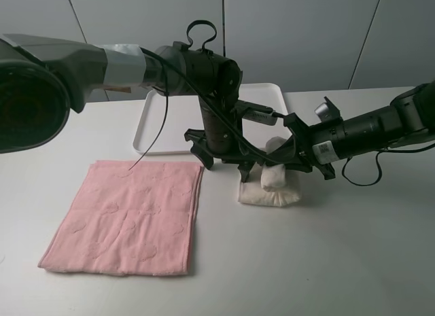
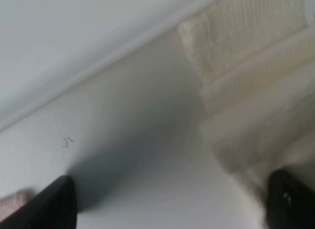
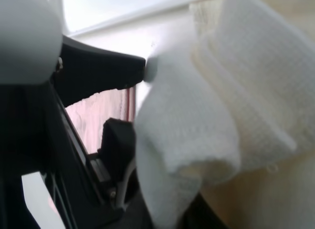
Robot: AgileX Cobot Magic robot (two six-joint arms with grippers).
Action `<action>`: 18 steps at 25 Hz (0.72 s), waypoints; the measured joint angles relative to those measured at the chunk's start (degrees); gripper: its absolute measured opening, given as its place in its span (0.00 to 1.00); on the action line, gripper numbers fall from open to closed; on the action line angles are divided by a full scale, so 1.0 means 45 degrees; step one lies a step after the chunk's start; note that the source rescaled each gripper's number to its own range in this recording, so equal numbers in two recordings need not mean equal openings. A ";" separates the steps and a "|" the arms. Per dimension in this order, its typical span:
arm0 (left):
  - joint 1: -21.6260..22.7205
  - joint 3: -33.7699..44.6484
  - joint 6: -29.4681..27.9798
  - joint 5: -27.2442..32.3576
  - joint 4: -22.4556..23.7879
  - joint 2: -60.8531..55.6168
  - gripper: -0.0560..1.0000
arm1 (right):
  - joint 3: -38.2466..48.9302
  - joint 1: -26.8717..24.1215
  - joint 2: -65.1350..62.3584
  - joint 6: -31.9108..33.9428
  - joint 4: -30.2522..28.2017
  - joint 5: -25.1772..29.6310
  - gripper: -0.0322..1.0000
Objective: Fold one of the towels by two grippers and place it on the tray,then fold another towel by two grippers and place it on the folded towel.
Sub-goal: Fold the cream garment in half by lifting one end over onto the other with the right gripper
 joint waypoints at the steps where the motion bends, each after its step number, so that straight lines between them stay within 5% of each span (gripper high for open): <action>1: 0.0000 0.0000 0.0000 0.0000 0.0000 0.0000 0.98 | 0.0023 0.0000 0.0000 -0.0022 -0.0003 0.0000 0.07; 18: 0.0000 -0.2372 0.0431 0.1877 0.0307 0.0361 0.98 | 0.0023 0.0026 0.0000 -0.0152 0.0011 0.0024 0.07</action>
